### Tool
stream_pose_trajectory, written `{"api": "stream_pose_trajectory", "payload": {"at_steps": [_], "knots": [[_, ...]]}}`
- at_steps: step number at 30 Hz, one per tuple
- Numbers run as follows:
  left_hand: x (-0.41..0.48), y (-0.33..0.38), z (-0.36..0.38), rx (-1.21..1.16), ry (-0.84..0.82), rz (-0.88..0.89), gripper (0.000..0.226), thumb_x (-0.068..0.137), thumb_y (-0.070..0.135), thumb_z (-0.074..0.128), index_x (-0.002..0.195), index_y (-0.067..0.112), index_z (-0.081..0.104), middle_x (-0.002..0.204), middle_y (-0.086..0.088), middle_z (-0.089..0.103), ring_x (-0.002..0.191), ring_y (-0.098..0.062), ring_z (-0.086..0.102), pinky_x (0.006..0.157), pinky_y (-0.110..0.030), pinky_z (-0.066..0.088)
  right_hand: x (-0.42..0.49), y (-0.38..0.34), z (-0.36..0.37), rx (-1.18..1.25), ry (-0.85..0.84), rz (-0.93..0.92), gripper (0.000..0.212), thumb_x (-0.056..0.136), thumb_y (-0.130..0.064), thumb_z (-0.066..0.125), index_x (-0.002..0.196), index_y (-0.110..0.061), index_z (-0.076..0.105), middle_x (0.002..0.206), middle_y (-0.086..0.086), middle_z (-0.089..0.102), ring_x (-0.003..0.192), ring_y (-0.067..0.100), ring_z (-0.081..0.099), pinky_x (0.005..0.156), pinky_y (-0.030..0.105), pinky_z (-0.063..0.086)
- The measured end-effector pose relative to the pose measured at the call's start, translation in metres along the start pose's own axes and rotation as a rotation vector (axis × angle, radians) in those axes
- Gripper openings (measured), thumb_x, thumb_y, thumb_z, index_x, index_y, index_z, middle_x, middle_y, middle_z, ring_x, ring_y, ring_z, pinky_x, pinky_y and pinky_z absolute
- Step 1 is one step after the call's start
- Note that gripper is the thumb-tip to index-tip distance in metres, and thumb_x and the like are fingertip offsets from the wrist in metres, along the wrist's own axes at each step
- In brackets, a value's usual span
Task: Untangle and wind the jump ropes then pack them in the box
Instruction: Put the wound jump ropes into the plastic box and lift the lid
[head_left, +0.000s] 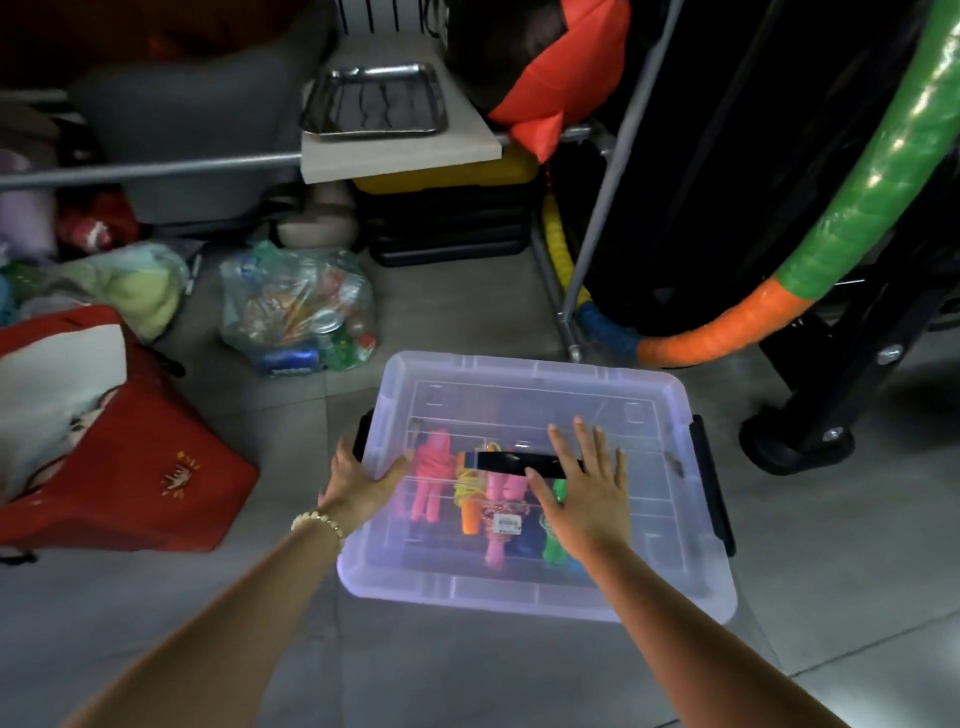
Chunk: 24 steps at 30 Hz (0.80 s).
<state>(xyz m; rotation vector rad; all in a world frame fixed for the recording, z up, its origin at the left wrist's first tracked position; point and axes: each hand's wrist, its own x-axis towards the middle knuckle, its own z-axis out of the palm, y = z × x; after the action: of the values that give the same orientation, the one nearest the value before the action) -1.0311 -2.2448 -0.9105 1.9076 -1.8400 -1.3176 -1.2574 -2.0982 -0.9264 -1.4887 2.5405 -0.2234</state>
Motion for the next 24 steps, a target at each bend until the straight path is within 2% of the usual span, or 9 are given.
{"api": "stream_pose_trajectory", "payload": {"at_steps": [4, 6, 8, 10, 13, 16, 19, 21, 24], "knots": [[-0.003, 0.002, 0.006, 0.307, 0.141, -0.066, 0.096, 0.075, 0.073, 0.053, 0.147, 0.018, 0.021, 0.146, -0.01, 0.031, 0.131, -0.034, 0.029, 0.109, -0.042, 0.026, 0.001, 0.0, 0.003, -0.017, 0.013, 0.014, 0.083, 0.076, -0.077, -0.013, 0.148, -0.04, 0.004, 0.159, -0.003, -0.006, 0.144, 0.016, -0.016, 0.116, 0.04, -0.013], [-0.001, 0.001, 0.006, 0.209, 0.069, -0.117, 0.107, 0.072, 0.078, 0.051, 0.151, 0.019, 0.008, 0.152, -0.011, 0.026, 0.135, -0.035, 0.026, 0.112, -0.043, 0.023, 0.002, 0.001, 0.003, -0.026, 0.013, 0.019, 0.081, 0.077, -0.076, -0.011, 0.148, -0.04, 0.004, 0.159, -0.004, -0.007, 0.143, 0.015, -0.017, 0.116, 0.04, -0.013], [0.002, -0.002, 0.003, 0.048, -0.022, -0.151, 0.116, 0.067, 0.081, 0.052, 0.151, 0.017, 0.004, 0.151, -0.014, 0.027, 0.135, -0.035, 0.032, 0.111, -0.044, 0.03, 0.002, 0.0, 0.004, -0.035, 0.011, 0.018, 0.079, 0.078, -0.076, -0.008, 0.148, -0.04, 0.004, 0.159, -0.004, -0.007, 0.144, 0.016, -0.016, 0.116, 0.04, -0.013], [-0.002, -0.002, 0.003, 0.097, 0.047, -0.128, 0.112, 0.07, 0.077, 0.054, 0.149, 0.011, 0.013, 0.143, -0.019, 0.032, 0.131, -0.036, 0.035, 0.109, -0.044, 0.033, 0.002, -0.001, 0.004, -0.034, 0.016, 0.018, 0.077, 0.08, -0.074, -0.004, 0.148, -0.039, 0.006, 0.159, -0.003, -0.004, 0.145, 0.018, -0.012, 0.116, 0.04, -0.011], [-0.01, 0.002, 0.006, 0.197, 0.272, 0.004, 0.083, 0.082, 0.06, 0.057, 0.137, 0.004, 0.033, 0.126, -0.021, 0.042, 0.118, -0.037, 0.043, 0.097, -0.044, 0.039, 0.002, -0.002, 0.003, -0.025, 0.026, 0.017, 0.075, 0.082, -0.072, 0.003, 0.148, -0.038, 0.011, 0.159, -0.002, 0.0, 0.146, 0.019, -0.008, 0.116, 0.04, -0.01], [-0.013, 0.004, 0.006, 0.117, 0.331, 0.083, 0.054, 0.089, 0.041, 0.057, 0.13, 0.009, 0.042, 0.111, -0.014, 0.06, 0.092, -0.034, 0.059, 0.075, -0.039, 0.048, 0.001, -0.002, 0.002, -0.03, 0.027, 0.019, 0.076, 0.082, -0.072, 0.002, 0.148, -0.037, 0.011, 0.159, -0.002, 0.001, 0.146, 0.02, -0.007, 0.116, 0.04, -0.011], [-0.014, 0.005, 0.004, 0.084, 0.371, 0.11, 0.048, 0.09, 0.034, 0.058, 0.132, 0.015, 0.045, 0.088, -0.006, 0.068, 0.07, -0.023, 0.056, 0.065, -0.031, 0.043, 0.002, -0.003, 0.001, -0.033, 0.026, 0.023, 0.077, 0.081, -0.073, 0.001, 0.149, -0.037, 0.011, 0.159, -0.002, 0.001, 0.146, 0.02, -0.008, 0.116, 0.04, -0.01], [-0.015, 0.006, 0.006, 0.095, 0.392, 0.109, 0.044, 0.091, 0.033, 0.056, 0.131, 0.017, 0.047, 0.086, -0.006, 0.069, 0.071, -0.025, 0.057, 0.065, -0.031, 0.043, 0.002, -0.004, 0.0, -0.034, 0.009, 0.027, 0.078, 0.08, -0.073, 0.001, 0.148, -0.038, 0.01, 0.159, -0.002, -0.001, 0.146, 0.019, -0.009, 0.117, 0.041, -0.009], [-0.017, 0.011, 0.011, 0.147, 0.379, 0.095, 0.044, 0.095, 0.031, 0.05, 0.135, 0.015, 0.043, 0.094, -0.011, 0.069, 0.084, -0.033, 0.064, 0.07, -0.038, 0.048, 0.002, -0.004, -0.004, -0.022, -0.025, 0.012, 0.085, 0.075, -0.078, -0.008, 0.148, -0.038, 0.007, 0.159, -0.003, -0.004, 0.146, 0.019, -0.011, 0.116, 0.041, -0.011]]}}
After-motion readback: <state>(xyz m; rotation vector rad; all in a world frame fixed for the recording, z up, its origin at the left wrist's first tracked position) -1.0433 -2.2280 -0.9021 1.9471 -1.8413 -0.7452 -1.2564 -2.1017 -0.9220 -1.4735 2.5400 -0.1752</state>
